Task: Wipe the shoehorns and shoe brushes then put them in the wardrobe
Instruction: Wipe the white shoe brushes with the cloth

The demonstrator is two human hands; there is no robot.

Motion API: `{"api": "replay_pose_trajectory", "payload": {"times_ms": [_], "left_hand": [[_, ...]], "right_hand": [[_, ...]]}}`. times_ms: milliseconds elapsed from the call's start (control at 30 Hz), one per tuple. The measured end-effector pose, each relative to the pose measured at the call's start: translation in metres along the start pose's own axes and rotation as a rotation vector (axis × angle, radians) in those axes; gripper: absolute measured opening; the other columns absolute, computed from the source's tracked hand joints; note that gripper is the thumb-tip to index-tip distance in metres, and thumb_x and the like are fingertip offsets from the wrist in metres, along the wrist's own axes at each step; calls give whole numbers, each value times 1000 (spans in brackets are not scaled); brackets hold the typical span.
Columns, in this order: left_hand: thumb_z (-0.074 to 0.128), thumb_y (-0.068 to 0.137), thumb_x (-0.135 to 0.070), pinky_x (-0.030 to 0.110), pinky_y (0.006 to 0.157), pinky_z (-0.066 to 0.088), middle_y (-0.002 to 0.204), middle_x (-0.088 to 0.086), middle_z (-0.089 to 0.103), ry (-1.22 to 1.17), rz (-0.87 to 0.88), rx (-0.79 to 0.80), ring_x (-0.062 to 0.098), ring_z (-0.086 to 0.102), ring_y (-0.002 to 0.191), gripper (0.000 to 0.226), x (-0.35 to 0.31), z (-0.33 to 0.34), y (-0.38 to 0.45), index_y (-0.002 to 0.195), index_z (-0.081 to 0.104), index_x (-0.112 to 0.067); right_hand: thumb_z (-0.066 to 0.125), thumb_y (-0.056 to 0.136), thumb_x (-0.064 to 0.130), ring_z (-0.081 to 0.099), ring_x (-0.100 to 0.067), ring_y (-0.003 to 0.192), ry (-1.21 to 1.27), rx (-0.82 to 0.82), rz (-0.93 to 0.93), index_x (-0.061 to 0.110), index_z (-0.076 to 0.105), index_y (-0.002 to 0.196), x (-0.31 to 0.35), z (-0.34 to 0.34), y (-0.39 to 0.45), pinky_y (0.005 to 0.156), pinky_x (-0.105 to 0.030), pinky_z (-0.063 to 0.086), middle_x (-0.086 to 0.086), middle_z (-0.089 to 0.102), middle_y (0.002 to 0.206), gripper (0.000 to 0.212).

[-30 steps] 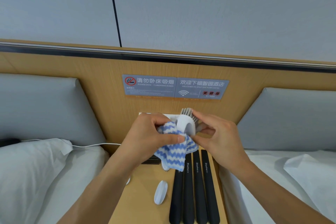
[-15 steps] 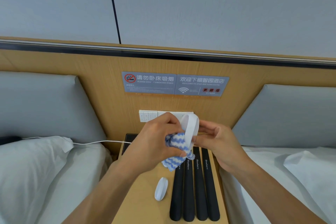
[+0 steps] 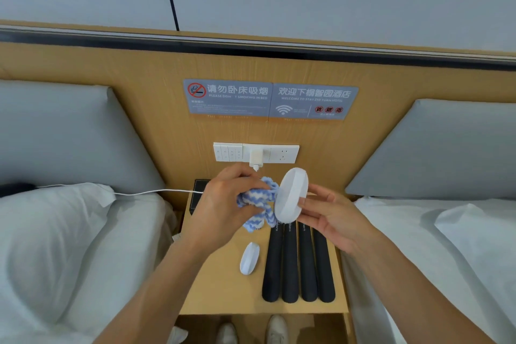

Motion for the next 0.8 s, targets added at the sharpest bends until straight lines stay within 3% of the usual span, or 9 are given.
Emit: {"api": "replay_pose_trajectory", "payload": {"times_ms": [200,333,500,633,800], "left_hand": [[86,69,-15,22,75,54,107,-19,58,-70,-193,-15,4,59,98,38,41,14,-24,101,72,-31],[86,69,-14,17,74,54,104,-19,58,-71,-262,-1,2,59,96,38,67,26,-42,99,71,-31],[86,70,-19,9,73,51,102,-27,55,-76,-379,30,-6,57,97,39,102,44,-72,99,67,-37],[86,70,-22,9,74,51,101,-21,58,-58,-469,38,0,61,94,36,128,60,-98,100,70,-32],[87,68,-15,15,77,53,101,-16,62,-115,-562,55,1,61,93,38,162,73,-129,100,71,-29]], "right_hand": [[76,72,-4,73,-31,101,97,-180,249,16,63,116,-73,-36,6,78,-43,62,-13,74,113,50],[75,80,-6,72,-26,98,-22,-341,372,19,64,110,-124,-59,11,70,-36,62,-10,72,109,41],[74,82,-6,70,-25,85,-70,-453,535,4,66,107,-191,-70,20,60,-29,59,-15,72,95,28],[71,83,-9,70,-30,86,23,-458,696,-3,61,107,-257,-63,26,57,-33,60,-23,69,102,27],[72,83,-8,67,-33,99,132,-548,772,-5,60,105,-320,-61,42,67,-36,58,-26,67,113,25]]}}
Point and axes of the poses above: each hand's wrist, its own y-axis towards the middle knuckle, its own z-axis out of the palm, x = y × z, the point moved 6 cm from there along y, towards the middle knuckle
